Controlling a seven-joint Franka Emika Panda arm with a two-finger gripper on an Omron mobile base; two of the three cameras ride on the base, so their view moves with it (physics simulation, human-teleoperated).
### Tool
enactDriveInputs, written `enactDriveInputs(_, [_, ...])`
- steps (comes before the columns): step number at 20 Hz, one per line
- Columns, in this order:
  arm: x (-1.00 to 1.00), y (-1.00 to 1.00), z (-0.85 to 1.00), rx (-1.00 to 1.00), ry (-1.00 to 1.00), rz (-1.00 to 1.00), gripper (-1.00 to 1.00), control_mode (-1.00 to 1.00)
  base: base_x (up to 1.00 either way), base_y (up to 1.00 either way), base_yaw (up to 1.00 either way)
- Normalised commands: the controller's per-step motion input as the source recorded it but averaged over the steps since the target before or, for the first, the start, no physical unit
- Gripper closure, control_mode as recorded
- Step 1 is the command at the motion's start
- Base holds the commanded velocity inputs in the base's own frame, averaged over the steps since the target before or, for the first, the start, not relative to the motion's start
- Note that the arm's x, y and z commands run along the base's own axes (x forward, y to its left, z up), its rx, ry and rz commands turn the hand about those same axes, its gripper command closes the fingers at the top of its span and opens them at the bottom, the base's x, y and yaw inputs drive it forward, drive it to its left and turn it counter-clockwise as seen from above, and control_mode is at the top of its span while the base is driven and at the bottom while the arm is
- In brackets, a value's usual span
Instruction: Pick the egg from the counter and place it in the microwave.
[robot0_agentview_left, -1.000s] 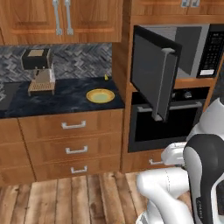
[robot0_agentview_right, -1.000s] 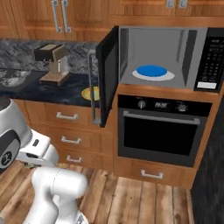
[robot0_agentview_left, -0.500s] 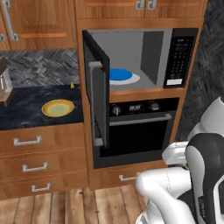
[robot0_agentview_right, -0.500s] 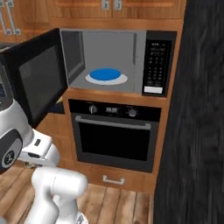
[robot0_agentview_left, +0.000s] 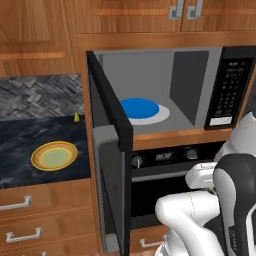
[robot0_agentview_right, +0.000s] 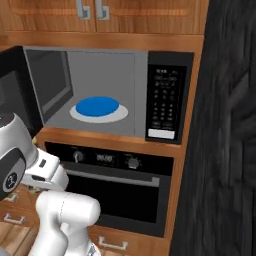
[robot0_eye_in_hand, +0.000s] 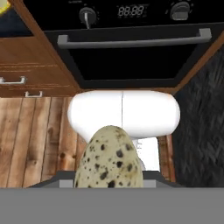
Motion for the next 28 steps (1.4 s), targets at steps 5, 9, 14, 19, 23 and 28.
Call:
enactDriveInputs(5, [0.00,0.00,0.00,0.00,0.00,0.00,1.00,1.00,0.83,-0.25,0.00])
enactDriveInputs(9, [0.00,0.00,0.00,0.00,0.00,0.00,1.00,1.00,0.54,-0.13,0.00])
enactDriveInputs(14, [0.00,0.00,0.00,0.00,0.00,0.00,1.00,1.00,-0.19,0.01,0.05])
enactDriveInputs(19, [0.10,0.01,0.29,0.00,-0.19,0.00,1.00,-1.00,-0.07,0.00,0.00])
enactDriveInputs(23, [0.86,0.00,0.66,0.02,-0.34,0.00,1.00,-1.00,0.00,0.00,0.00])
enactDriveInputs(28, [0.91,-0.01,0.53,0.02,-0.38,0.00,1.00,-1.00,0.00,0.00,0.00])
